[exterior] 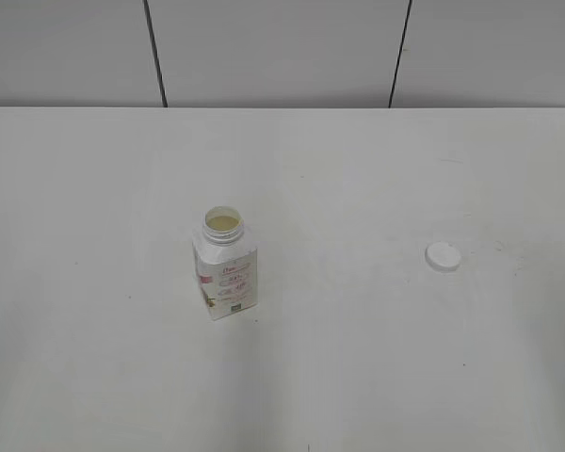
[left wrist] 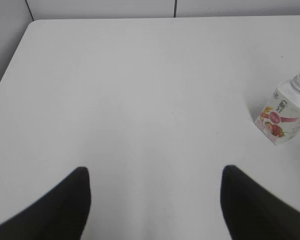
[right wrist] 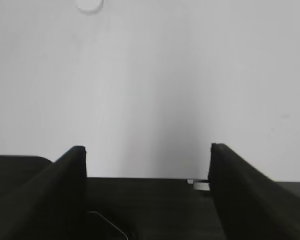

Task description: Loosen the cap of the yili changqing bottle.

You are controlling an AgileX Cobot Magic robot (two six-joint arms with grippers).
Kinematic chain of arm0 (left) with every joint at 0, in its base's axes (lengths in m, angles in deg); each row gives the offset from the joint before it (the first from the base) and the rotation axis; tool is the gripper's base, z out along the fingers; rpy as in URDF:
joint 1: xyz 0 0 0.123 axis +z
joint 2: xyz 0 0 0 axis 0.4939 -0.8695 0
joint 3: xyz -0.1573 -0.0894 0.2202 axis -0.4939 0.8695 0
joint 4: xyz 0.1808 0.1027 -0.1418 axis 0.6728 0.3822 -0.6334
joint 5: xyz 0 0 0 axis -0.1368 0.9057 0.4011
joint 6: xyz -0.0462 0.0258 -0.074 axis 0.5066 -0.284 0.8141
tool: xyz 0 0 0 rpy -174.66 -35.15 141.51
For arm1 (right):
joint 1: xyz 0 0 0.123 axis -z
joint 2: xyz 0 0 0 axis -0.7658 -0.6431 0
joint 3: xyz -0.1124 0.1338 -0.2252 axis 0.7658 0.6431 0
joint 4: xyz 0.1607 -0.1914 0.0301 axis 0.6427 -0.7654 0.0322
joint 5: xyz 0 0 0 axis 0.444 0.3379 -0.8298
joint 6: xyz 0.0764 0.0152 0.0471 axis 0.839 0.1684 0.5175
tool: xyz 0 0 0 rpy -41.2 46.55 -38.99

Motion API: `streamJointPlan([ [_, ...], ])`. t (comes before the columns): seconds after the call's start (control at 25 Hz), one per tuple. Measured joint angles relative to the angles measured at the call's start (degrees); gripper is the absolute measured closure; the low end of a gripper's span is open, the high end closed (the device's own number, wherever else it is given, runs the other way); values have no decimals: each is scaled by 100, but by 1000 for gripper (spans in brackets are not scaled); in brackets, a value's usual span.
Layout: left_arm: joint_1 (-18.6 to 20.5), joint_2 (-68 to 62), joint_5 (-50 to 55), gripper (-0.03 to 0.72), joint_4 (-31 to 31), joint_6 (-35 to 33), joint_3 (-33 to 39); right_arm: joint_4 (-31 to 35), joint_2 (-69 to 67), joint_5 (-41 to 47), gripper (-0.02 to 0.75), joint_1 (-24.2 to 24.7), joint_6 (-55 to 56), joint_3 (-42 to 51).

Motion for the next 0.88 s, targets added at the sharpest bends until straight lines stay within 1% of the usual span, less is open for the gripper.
streamJointPlan([
  [0.12,-45,68,0,189,0,0,0,-9,385,2,146,0,5,1],
  [0.32,-331,68,0,189,-12,0,0,-17,1021,7,146,0,5,1],
  [0.64,-349,68,0,189,-12,0,0,-17,1965,18,146,0,5,1],
  [0.88,-349,68,0,189,-12,0,0,-17,2318,23,146,0,5,1],
])
